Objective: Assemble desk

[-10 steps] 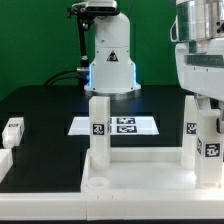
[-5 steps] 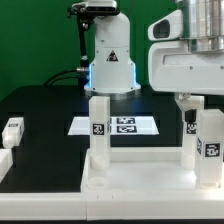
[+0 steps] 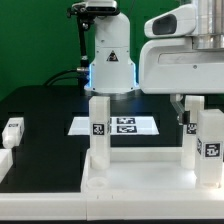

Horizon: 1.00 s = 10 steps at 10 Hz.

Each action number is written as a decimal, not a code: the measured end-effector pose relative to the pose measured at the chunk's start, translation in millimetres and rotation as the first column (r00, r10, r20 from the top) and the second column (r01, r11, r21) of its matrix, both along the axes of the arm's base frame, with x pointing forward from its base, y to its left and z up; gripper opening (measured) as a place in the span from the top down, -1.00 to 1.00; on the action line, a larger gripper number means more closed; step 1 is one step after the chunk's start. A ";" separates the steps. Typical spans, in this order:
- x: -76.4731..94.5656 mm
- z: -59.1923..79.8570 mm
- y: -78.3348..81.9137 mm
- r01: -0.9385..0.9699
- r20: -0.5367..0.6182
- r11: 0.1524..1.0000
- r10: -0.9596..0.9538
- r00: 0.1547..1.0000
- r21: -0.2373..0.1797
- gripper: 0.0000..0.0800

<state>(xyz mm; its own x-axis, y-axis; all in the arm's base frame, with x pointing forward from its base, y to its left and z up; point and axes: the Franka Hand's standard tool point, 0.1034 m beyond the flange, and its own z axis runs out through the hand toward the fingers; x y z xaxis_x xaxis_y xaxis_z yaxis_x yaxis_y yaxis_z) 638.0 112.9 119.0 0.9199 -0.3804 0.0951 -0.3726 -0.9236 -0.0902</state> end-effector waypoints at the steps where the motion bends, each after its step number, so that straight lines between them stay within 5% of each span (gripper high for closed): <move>1: 0.0 0.0 -0.1 0.008 0.000 1.000 -0.008 1.000 0.001 -0.34; 2: 0.0 -0.1 -0.1 0.046 -0.002 0.999 -0.046 0.999 0.006 0.12; 4: -0.2 -0.2 -0.6 0.219 -0.018 0.976 -0.218 0.976 0.022 0.29; 6: -2.7 0.0 1.2 0.529 -0.051 0.848 -0.527 0.849 0.043 0.29; 7: -6.6 -0.5 6.3 0.720 -0.082 0.693 -0.716 0.694 0.044 0.29; 8: -4.9 -2.4 7.1 0.812 -0.093 0.576 -0.807 0.583 0.089 0.29; 10: -4.5 -1.9 7.3 0.883 -0.114 0.459 -0.877 0.468 0.095 0.29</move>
Offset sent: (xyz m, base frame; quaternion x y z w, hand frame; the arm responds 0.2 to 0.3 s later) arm 0.0071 -0.0038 0.0004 -0.0391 -0.0023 0.1463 0.9885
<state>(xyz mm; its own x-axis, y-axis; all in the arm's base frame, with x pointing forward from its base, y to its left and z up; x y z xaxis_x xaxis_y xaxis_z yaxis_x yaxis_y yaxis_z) 633.5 120.3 117.1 0.0911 -0.9947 -0.0468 -0.9873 -0.0841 -0.1348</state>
